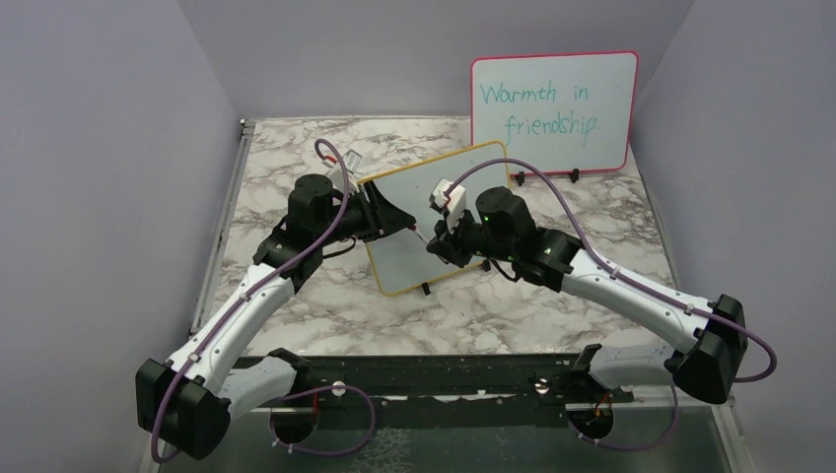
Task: Write a sentence on the whiteboard
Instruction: Open the whiteboard marker at the center of the board.
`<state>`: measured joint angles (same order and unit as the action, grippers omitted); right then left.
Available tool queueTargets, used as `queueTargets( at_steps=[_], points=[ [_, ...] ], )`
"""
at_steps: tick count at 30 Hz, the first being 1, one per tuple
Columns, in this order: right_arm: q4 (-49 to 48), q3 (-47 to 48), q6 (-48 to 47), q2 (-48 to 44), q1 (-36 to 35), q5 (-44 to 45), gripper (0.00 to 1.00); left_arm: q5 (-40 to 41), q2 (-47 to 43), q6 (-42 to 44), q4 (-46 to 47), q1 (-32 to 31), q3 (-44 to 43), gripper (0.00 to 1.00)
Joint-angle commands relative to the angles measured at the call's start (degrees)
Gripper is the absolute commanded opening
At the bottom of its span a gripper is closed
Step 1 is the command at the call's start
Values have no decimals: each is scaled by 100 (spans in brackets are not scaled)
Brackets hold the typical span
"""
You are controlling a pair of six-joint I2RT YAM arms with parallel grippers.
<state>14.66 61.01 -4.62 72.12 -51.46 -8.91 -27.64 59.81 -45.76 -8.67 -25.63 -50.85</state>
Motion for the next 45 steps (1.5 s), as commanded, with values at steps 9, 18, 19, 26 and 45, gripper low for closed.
queueTargets(
  at_steps=[9, 18, 19, 26, 45],
  points=[
    [-431, -86, -94, 15, -109, -130, 1, -183, -92, -238, 471, -56, 181, 4],
    [-1323, -613, 911, -496, -103, 238, 35, 555, -784, -1115, 1274, -56, 938, 0],
    [-1494, -726, 1059, -608, -101, 265, 38, 674, -901, -1264, 1391, -56, 1061, 0],
    [-2617, -1402, 2302, -1075, -101, 250, 59, 1180, -1566, -1983, 2024, -48, 1746, 0],
    [-4882, -2519, 3945, -1238, -81, 274, 66, 1402, -2342, -3287, 2740, -56, 2536, 0]
  ],
)
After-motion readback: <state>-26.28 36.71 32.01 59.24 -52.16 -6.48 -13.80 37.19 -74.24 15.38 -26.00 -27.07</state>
